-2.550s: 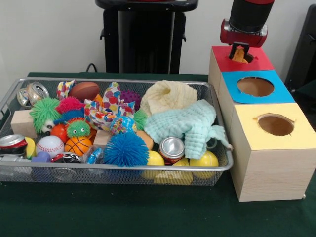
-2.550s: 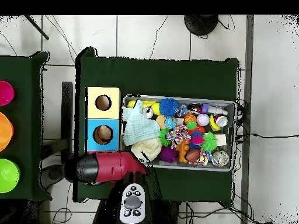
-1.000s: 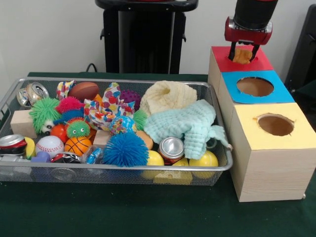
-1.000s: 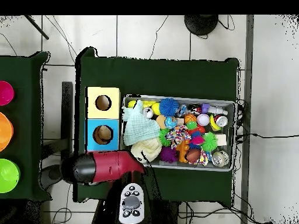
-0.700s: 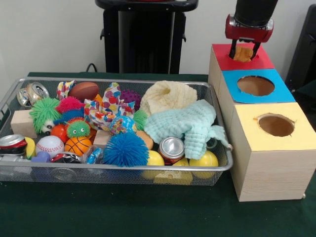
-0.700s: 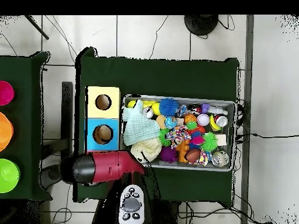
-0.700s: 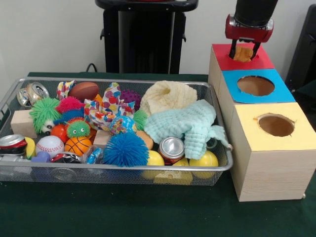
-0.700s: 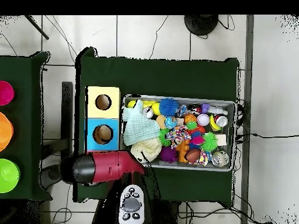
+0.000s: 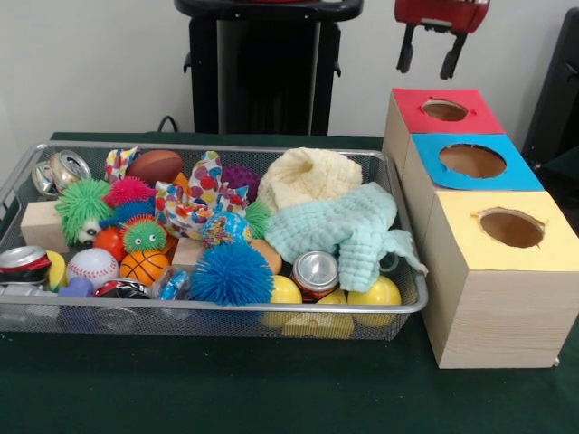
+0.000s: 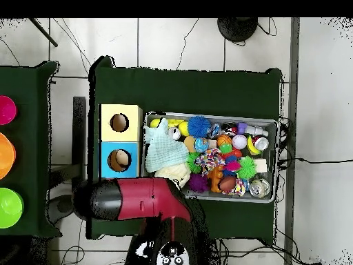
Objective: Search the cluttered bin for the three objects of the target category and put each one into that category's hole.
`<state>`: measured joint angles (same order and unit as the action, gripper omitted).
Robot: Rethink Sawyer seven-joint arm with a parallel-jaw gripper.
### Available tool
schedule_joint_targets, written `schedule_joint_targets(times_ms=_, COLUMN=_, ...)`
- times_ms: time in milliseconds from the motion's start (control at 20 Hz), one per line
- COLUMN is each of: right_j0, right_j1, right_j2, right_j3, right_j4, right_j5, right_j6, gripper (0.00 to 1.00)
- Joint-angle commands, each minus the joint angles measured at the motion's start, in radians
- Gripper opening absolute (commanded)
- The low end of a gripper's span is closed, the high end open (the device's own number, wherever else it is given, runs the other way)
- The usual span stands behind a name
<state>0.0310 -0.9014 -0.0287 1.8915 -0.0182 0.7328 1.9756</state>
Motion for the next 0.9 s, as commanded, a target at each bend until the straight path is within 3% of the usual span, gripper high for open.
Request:
schedule_joint_targets(times_ms=50, right_j0=-0.050, right_j1=-0.014, right_j2=0.009, right_j3=-0.035, right_j4=-0.048, right_j5=0.035, right_j6=0.032, gripper=1.00)
schedule_joint_targets(times_ms=300, right_j0=-0.069, right_j1=-0.016, right_j2=0.017, right_j3=-0.049, right_j4=-0.061, right_j5=0.054, right_j6=0.016, gripper=1.00)
schedule_joint_targets(times_ms=900, right_j0=-0.211, right_j1=0.166, right_j2=0.070, right_j3=-0.149, right_j4=-0.160, right_j5=-0.085, right_j6=-0.093, gripper=1.00)
